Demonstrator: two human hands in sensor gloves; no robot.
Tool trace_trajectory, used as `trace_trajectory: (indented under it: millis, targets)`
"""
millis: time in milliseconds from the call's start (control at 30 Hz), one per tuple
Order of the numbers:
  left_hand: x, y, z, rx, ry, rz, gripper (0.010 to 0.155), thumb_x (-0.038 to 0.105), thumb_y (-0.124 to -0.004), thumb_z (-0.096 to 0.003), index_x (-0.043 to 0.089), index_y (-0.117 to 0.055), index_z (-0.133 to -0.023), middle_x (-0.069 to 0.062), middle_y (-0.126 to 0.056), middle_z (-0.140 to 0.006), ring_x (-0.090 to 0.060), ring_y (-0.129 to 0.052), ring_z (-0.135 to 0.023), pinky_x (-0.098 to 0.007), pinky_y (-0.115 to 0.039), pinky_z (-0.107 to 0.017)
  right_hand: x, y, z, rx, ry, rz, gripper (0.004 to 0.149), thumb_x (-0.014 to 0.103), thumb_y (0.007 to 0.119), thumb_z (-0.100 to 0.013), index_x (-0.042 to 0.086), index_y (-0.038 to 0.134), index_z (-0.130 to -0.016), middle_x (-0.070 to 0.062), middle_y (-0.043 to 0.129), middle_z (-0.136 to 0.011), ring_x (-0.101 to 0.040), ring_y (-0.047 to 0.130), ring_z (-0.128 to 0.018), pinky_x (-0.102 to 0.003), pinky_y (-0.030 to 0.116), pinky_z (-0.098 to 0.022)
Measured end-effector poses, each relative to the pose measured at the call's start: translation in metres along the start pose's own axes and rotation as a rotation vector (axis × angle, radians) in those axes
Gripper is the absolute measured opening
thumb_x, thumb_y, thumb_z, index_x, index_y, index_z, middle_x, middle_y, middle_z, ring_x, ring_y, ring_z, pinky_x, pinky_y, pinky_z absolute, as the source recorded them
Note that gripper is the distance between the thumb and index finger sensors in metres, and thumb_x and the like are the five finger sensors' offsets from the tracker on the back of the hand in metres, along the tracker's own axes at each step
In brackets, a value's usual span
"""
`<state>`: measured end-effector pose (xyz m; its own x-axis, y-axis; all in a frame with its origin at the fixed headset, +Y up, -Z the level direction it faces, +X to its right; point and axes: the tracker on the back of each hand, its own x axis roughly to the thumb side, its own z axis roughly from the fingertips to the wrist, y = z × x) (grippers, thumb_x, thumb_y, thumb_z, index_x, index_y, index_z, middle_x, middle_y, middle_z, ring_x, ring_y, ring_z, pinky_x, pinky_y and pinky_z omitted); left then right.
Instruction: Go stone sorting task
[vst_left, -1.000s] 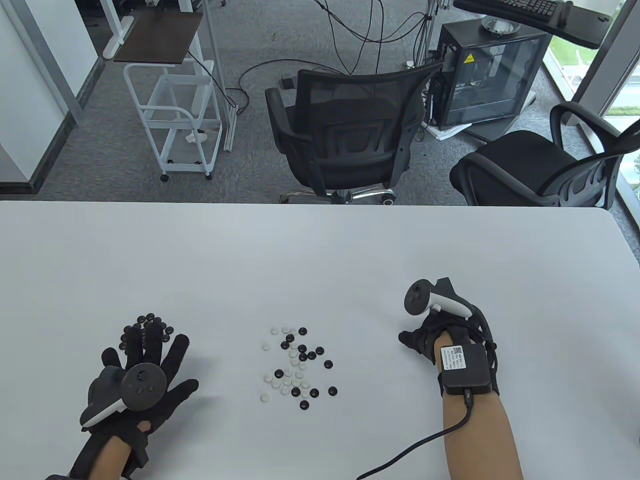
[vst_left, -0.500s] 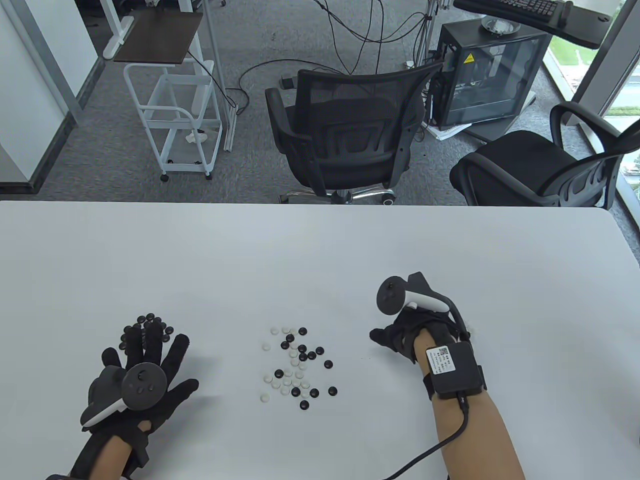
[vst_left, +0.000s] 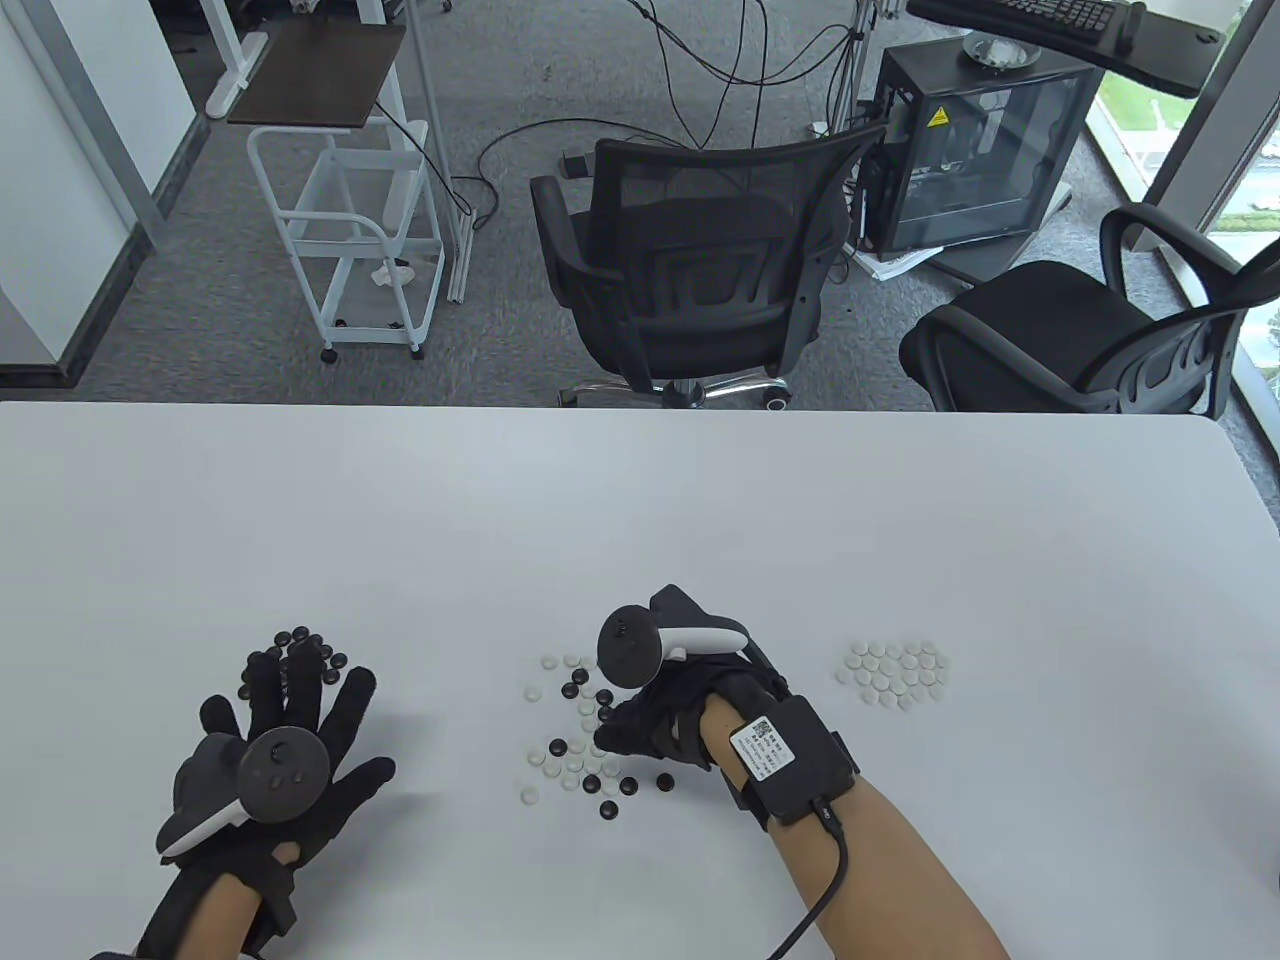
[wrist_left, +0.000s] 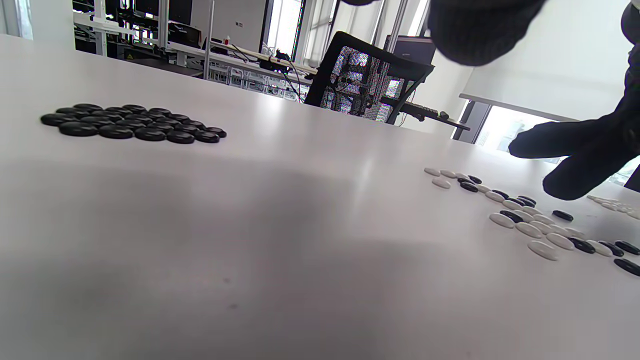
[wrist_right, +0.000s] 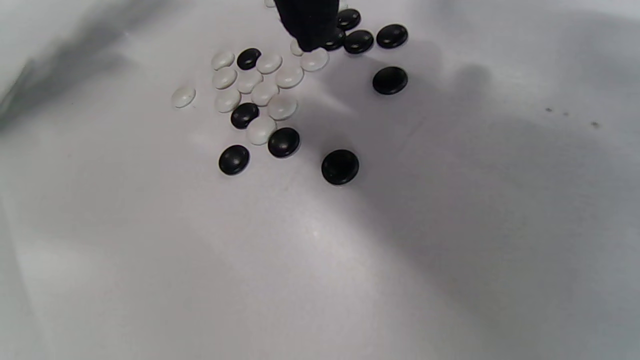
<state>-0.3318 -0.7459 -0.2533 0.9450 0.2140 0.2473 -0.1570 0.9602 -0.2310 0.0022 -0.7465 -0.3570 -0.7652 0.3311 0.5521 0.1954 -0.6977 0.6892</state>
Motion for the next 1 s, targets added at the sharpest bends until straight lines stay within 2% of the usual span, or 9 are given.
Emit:
trace_trajectory:
  millis: [267,467,767,1000]
  targets:
    - [-0.001,0.000,0.001,0.005,-0.006,0.003,0.081,0.058,-0.056,-0.0599,0.022,-0.015,-0.120,-0.026,0.019,-0.112,-0.056,0.021,-0.093,-0.083,0.006,-0.048,0.000,0.008,-0.018,0.029,-0.015,-0.017,0.070,0.047,0.053,-0.058,0.002,0.059,-0.112,-0.046,0.002,-0.105,-0.072,-0.006,-0.082,-0.092,0.012,-0.049]
    - [-0.001,0.001,0.001,0.002,-0.003,0.007,0.081,0.058,-0.056,-0.0599,0.022,-0.016,-0.120,-0.026,0.019,-0.112,-0.056,0.022,-0.093,-0.083,0.006,-0.048,-0.010,0.011,-0.009,0.051,0.015,-0.024,0.069,0.048,0.053,-0.058,0.003,0.061,-0.111,-0.046,0.003,-0.106,-0.072,-0.006,-0.082,-0.092,0.012,-0.050]
    - [-0.001,0.001,0.001,0.006,-0.008,0.001,0.081,0.058,-0.056,-0.0599,0.022,-0.016,-0.120,-0.026,0.019,-0.112,-0.056,0.021,-0.093,-0.083,0.006,-0.048,-0.061,0.019,0.035,0.075,0.190,-0.048,0.066,0.047,0.055,-0.058,0.005,0.069,-0.106,-0.045,0.013,-0.108,-0.072,-0.001,-0.085,-0.092,0.015,-0.051]
    - [-0.001,0.000,0.001,-0.002,-0.005,-0.004,0.081,0.058,-0.056,-0.0600,0.022,-0.016,-0.120,-0.026,0.018,-0.112,-0.056,0.021,-0.093,-0.083,0.006,-0.048,-0.116,0.024,0.074,0.041,0.401,-0.060,0.066,0.047,0.055,-0.057,0.005,0.068,-0.107,-0.044,0.010,-0.108,-0.072,-0.003,-0.085,-0.092,0.013,-0.051]
